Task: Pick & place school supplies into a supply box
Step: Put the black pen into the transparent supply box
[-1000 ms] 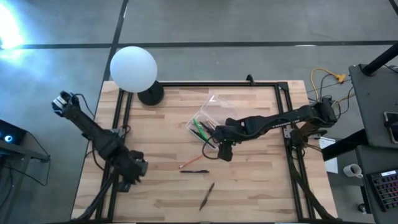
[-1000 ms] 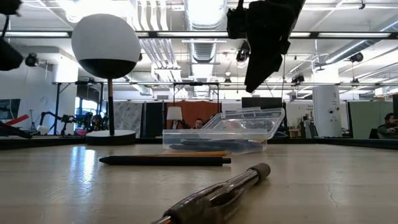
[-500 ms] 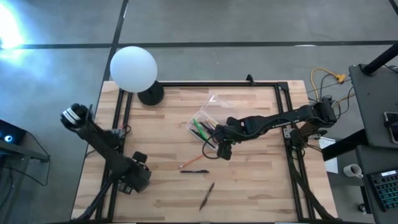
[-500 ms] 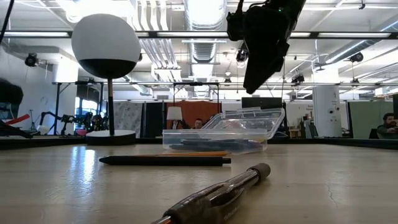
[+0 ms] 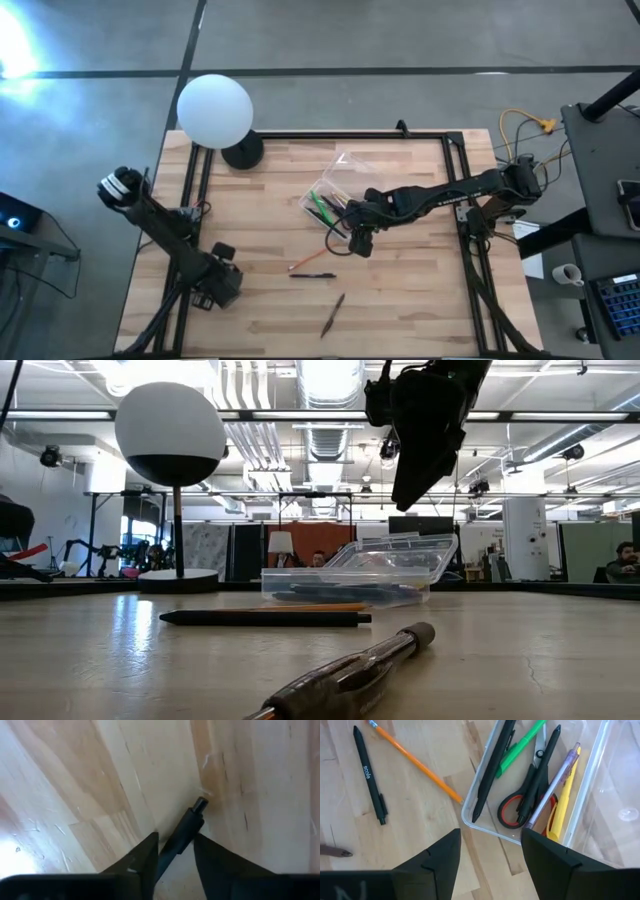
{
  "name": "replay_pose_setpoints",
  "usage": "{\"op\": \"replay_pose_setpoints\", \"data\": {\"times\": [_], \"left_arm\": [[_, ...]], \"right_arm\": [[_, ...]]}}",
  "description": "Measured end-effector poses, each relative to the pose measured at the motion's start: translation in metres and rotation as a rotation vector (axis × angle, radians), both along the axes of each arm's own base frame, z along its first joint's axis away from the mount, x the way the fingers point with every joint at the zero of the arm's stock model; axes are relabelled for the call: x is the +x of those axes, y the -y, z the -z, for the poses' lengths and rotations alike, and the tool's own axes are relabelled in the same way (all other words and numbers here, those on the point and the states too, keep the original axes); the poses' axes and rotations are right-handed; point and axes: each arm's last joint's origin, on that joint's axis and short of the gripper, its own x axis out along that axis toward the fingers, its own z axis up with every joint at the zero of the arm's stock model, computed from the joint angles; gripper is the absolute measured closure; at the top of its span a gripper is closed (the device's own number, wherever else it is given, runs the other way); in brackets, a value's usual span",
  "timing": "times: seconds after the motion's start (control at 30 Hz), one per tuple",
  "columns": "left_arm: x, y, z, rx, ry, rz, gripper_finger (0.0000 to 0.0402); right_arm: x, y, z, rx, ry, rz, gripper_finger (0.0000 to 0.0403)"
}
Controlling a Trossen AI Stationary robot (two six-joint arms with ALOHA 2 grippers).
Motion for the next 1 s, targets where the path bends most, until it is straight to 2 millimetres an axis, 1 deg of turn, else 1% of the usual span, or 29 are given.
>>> {"op": "replay_pose_setpoints", "data": {"times": [0.13, 0.2, 0.33, 0.43, 0.53, 0.67, 0.77, 0.9, 1.0], "left_arm": [[-0.001, -0.004, 0.007, -0.005, 0.009, 0.026, 0.0359], [0.003, -0.004, 0.008, -0.035, 0.032, 0.017, 0.0386], [0.019, -0.008, 0.002, -0.083, 0.056, -0.049, 0.0390], [0.043, -0.012, -0.011, -0.086, 0.167, -0.069, 0.0391], [0.069, -0.023, -0.028, -0.029, 0.293, -0.084, 0.0396], [0.102, -0.046, -0.058, 0.021, 0.427, -0.092, 0.0400], [0.129, -0.070, -0.085, 0.092, 0.543, -0.054, 0.0400], [0.166, -0.106, -0.116, 0.189, 0.636, 0.052, 0.0400], [0.196, -0.132, -0.133, 0.268, 0.662, 0.179, 0.0400]], "right_arm": [[0.000, -0.001, 0.000, 0.001, 0.000, -0.002, 0.0204], [-0.001, -0.004, -0.001, 0.003, 0.000, -0.007, 0.0204], [-0.007, -0.014, -0.010, 0.005, 0.029, -0.023, 0.0205], [-0.013, -0.022, -0.019, -0.034, 0.071, 0.005, 0.0205], [-0.023, -0.028, -0.031, -0.089, 0.117, 0.059, 0.0205], [-0.045, -0.033, -0.050, -0.184, 0.183, 0.187, 0.0205], [-0.065, -0.036, -0.065, -0.248, 0.249, 0.292, 0.0205], [-0.087, -0.036, -0.079, -0.268, 0.303, 0.375, 0.0205], [-0.095, -0.036, -0.083, -0.255, 0.305, 0.392, 0.0205]]}}
